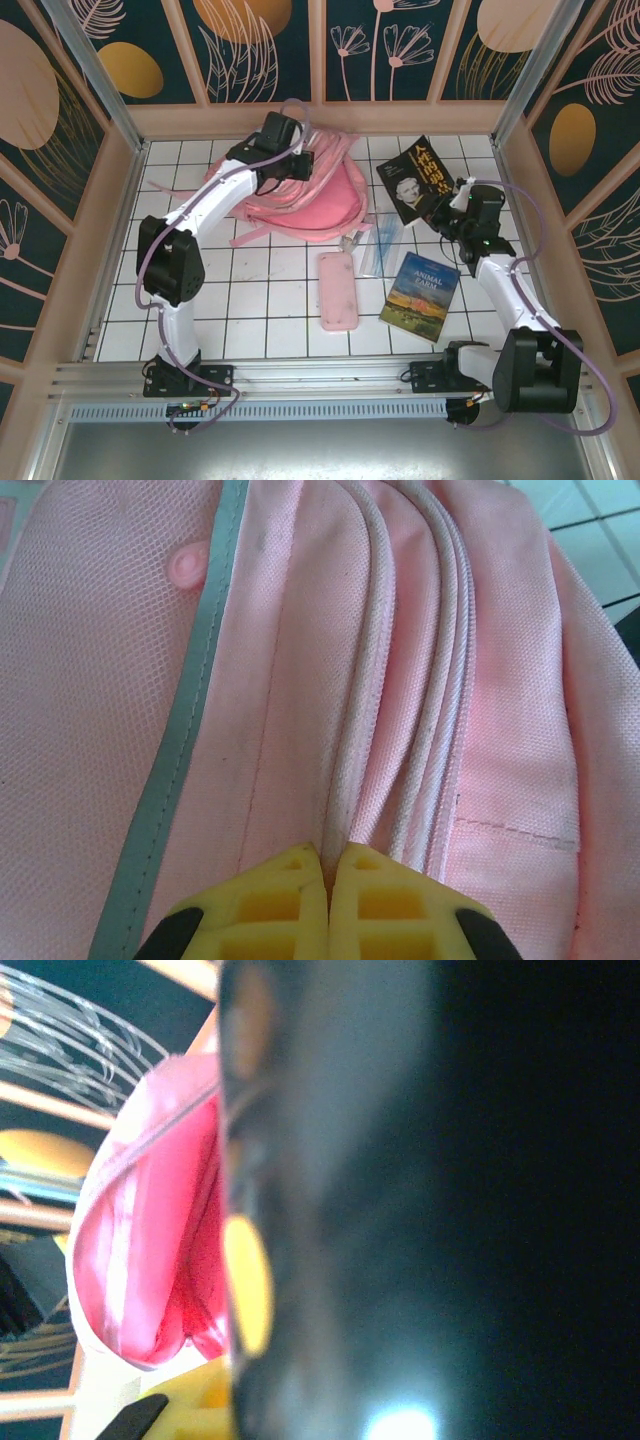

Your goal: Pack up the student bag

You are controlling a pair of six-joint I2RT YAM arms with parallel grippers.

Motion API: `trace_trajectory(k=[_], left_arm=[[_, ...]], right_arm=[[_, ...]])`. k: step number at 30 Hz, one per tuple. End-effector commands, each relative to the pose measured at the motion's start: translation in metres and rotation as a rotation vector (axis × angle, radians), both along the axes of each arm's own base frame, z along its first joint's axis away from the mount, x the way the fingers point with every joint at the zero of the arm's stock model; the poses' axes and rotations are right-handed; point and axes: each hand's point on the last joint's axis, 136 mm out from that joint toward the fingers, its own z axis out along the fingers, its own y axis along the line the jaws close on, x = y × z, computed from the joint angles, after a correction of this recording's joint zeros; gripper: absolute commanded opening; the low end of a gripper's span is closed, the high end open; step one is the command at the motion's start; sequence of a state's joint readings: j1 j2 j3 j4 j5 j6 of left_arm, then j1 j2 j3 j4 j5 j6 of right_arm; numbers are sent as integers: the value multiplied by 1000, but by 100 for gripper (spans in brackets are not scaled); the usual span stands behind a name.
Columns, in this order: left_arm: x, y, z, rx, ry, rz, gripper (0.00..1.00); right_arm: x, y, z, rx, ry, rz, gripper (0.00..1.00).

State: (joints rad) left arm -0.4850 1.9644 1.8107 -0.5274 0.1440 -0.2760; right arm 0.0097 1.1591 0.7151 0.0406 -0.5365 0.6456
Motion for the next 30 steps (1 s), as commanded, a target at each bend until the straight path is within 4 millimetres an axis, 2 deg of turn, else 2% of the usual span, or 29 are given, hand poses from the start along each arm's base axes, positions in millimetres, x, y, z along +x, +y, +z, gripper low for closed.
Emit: trace_trajectory(k=[1,5,11,12,15,20,23,26,30], left_arm=[[-2,-3,64,-175,-65,-50,0],[-2,0,80,-199,-92,-61,0],[-5,-8,82,-256,-76,-87,0],[-6,-9,81,-263,-74,-90,0],[-8,-12,77,-283,-62,-101,0],[-10,-16,78,-316,-63,-116,0],[-11,-20,82,-339,-64,-136,0],[-13,-21,86,-349,-68,-145,0],[-11,-19,88,-348,-81,-134,0]], right_arm=[[6,41,36,50,-148,138,0],[14,90,29,122,-137,246,0],[44,172,14,204,-107,461,0],[53,183,8,221,-85,486,0],[67,210,5,293,-105,562,0],[88,263,-16,380,0,657,0],[109,284,-35,380,55,645,0],[135,296,-49,375,80,620,0],[155,312,-66,372,131,615,2]])
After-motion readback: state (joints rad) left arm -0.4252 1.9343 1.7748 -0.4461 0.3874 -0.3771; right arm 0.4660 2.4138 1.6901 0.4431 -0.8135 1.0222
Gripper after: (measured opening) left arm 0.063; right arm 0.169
